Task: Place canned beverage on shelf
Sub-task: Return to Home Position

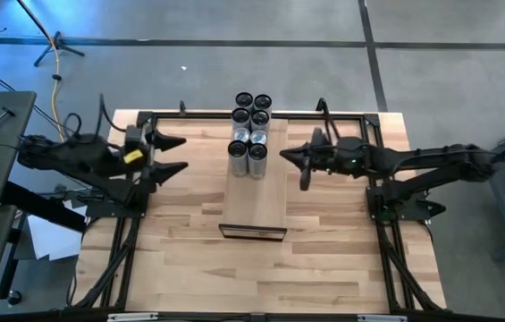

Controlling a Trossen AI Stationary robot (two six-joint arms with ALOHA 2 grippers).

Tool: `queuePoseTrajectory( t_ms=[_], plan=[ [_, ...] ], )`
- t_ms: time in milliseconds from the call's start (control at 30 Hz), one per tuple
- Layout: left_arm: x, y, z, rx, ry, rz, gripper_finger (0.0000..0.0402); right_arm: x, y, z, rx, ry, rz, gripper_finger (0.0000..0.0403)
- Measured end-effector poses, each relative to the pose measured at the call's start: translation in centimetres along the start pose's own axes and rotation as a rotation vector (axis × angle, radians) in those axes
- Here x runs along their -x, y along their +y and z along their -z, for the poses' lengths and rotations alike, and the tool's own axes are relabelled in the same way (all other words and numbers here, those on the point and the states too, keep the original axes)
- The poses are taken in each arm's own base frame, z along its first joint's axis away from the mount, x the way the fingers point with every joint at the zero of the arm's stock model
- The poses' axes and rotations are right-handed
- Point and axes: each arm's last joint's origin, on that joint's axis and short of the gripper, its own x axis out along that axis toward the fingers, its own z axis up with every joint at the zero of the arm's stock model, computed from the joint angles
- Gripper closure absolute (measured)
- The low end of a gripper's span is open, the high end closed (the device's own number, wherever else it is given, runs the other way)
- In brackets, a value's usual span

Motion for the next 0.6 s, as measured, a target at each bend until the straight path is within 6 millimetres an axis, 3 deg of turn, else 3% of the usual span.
queuePoseTrajectory(
  t_ms=[367,600],
  plan=[
    [2.9,1.0,-1.6,-0.217,-0.085,0.090,0.0034,2.5,-0.1,-2.8,-0.129,-0.189,-0.058,0.0403],
    [5.0,2.0,-1.8,-0.268,-0.079,0.146,0.0109,3.1,-0.2,-2.9,-0.248,-0.177,-0.067,0.0403]
  ],
)
